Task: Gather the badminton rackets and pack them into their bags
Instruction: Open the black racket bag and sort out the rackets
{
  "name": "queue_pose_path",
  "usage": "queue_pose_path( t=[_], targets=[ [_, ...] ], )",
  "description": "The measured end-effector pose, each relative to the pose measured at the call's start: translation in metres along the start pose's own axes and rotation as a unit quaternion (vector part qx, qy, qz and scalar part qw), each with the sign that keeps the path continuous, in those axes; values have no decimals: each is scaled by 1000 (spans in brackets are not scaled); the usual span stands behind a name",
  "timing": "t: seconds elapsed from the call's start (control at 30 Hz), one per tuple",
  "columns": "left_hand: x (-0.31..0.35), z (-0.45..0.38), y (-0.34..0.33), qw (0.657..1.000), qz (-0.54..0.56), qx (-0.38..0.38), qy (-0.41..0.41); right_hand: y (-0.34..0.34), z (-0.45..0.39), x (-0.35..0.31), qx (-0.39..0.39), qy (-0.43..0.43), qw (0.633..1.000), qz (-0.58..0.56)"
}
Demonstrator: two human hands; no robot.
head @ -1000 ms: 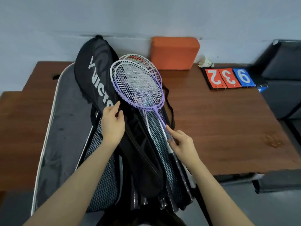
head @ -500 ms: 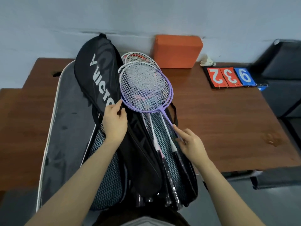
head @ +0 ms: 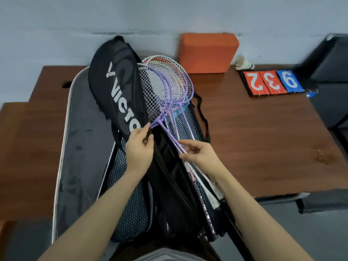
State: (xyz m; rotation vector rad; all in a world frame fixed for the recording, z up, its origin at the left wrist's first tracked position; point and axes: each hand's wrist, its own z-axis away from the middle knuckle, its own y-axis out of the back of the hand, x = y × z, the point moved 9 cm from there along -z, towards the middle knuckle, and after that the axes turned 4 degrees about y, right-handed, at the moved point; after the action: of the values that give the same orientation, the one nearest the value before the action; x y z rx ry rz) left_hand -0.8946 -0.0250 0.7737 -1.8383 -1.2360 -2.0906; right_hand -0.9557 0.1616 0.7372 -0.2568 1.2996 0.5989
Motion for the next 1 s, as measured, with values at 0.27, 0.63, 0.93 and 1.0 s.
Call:
queue_pose_path(
  t=[0.27,0.63,0.93,1.0],
  targets=[
    [-21,6,48,1000,-19,-3,14,-59,-48,-19,49,-6,998,-36],
    [-39,-12,92,997,52,14,50,-127,-112,-34,40,47,996,62],
    [-65,-16,94,996,58,-12,60,-144,-104,-27,-10,94,980,178],
    [-66,-16,85,999,24,-28,20,-134,-93,-28,7,107,970,218]
  ],
)
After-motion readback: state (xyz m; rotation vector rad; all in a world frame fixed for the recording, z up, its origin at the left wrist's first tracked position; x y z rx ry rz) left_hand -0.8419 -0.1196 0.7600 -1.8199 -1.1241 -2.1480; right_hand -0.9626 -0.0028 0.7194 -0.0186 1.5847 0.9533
